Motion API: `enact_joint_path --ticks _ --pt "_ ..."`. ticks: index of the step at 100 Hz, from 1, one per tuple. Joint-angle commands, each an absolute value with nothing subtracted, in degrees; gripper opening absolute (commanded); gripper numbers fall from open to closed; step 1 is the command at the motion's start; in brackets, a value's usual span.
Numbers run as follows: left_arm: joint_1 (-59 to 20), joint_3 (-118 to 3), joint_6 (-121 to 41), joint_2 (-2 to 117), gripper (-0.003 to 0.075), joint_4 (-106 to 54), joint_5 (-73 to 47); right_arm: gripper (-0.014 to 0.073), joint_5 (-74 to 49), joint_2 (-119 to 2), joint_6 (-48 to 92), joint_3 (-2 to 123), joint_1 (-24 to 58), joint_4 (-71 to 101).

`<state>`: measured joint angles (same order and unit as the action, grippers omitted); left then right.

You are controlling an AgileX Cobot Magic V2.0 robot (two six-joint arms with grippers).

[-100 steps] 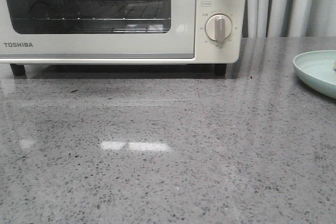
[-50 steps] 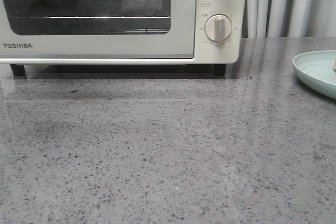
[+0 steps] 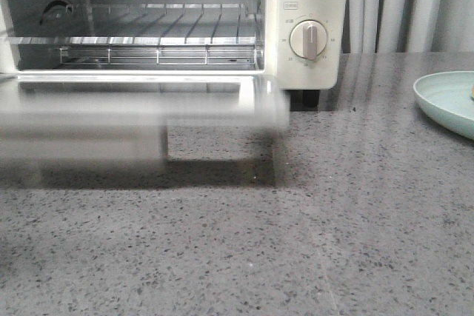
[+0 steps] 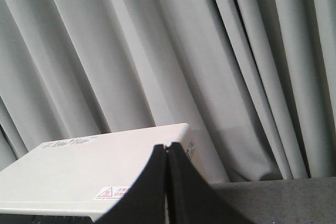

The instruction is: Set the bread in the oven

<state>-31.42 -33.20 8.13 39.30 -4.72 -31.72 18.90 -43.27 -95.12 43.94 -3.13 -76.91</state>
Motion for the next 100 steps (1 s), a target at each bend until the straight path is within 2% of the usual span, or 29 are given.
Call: enact_joint_path --ticks 1,36,100 --pt "-32.1 -35.1 8.5 34.1 -0.0022 -5.6 -32.3 -0.0066 20.9 -43.4 -94.7 46.0 -3.0 -76.3" --pt "-32.1 -35.1 8.4 16.0 -0.0021 1.0 -28.9 -0.0069 22.2 -43.4 -94.7 46.0 -3.0 -76.3" --pt "-32.1 -35.1 8.4 14.7 -0.0021 -2.8 -28.1 -0.0069 21.2 -43.5 -94.6 46.0 -2.5 -76.3"
